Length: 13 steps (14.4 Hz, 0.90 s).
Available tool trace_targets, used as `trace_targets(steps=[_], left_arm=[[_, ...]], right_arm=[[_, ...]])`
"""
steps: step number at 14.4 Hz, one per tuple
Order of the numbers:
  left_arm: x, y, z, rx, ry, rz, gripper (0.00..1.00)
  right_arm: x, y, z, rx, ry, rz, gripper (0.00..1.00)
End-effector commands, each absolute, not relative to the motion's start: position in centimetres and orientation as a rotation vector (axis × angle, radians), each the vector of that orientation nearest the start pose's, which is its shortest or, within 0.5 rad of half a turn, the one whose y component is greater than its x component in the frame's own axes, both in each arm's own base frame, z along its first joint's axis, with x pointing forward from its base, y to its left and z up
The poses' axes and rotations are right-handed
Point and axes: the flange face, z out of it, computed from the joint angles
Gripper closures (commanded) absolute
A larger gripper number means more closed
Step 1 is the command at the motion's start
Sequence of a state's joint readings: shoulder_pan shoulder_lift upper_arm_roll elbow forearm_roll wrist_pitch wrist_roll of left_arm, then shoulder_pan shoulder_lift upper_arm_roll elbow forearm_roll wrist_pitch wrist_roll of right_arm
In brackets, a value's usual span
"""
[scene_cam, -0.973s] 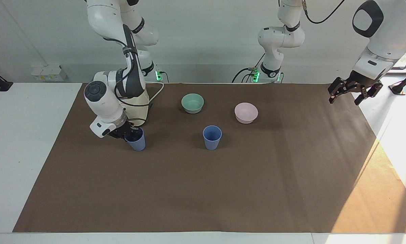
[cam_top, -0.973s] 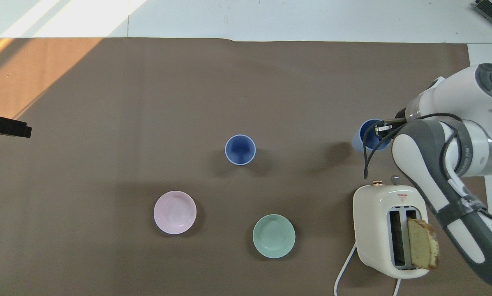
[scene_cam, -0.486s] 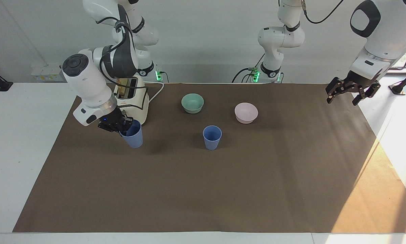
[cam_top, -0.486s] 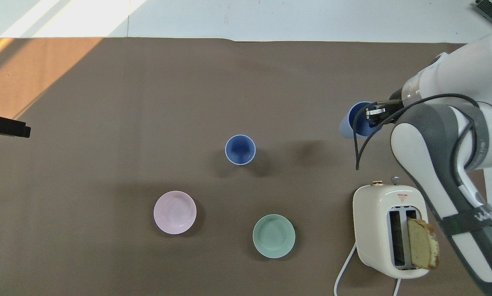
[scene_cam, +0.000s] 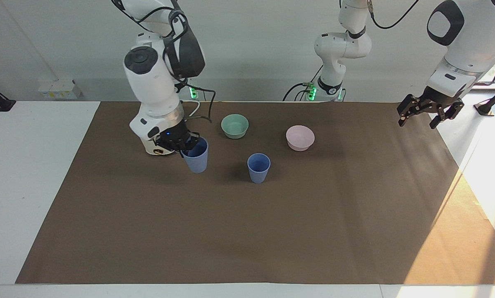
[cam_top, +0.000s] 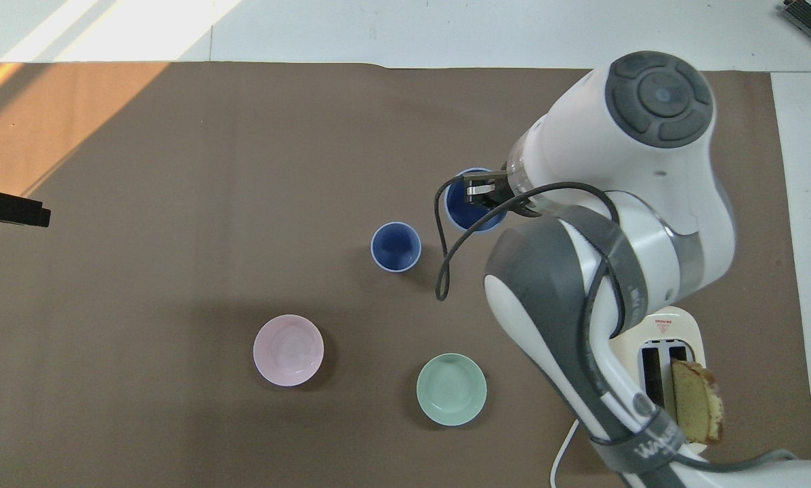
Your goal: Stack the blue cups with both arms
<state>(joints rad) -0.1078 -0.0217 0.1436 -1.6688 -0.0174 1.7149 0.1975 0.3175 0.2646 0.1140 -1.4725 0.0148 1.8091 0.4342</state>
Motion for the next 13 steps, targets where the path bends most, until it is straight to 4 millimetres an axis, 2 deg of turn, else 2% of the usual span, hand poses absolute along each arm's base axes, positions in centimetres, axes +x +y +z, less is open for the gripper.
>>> trace_targets(steps=[1, 2, 6, 7, 8, 9, 13], left_arm=[[55.8, 2.3, 60.8, -3.121, 0.252, -0.092, 0.0], [55.8, 2.3, 60.8, -3.121, 0.252, -0.095, 0.0], [55.8, 2.3, 60.9, -3.121, 0.252, -0.095, 0.0], [55.8, 2.2, 60.9, -3.123, 0.252, -0.095, 0.0], [55.8, 2.3, 60.8, -3.121, 0.252, -0.095, 0.0], [55.8, 2.3, 60.8, -3.123, 0.252, -0.095, 0.0], [55.8, 2.3, 60.9, -3.122, 0.252, -0.097, 0.0]], right_arm=[[57.9, 31.3, 53.9, -3.066, 0.068, -0.095, 1.0], [57.4, 32.3, 54.0, -3.061, 0.097, -0.093, 1.0], [57.2, 33.2, 53.2, -3.052, 0.104, -0.091, 1.0], [56.6, 34.7, 52.3, -3.041, 0.078, -0.103, 1.0], [56.5, 34.8, 50.2, -3.048, 0.079, -0.096, 1.0], [56.6, 34.6, 49.5, -3.045, 0.081, -0.106, 1.0], [56.7, 35.1, 48.1, -3.055, 0.077, -0.084, 1.0]])
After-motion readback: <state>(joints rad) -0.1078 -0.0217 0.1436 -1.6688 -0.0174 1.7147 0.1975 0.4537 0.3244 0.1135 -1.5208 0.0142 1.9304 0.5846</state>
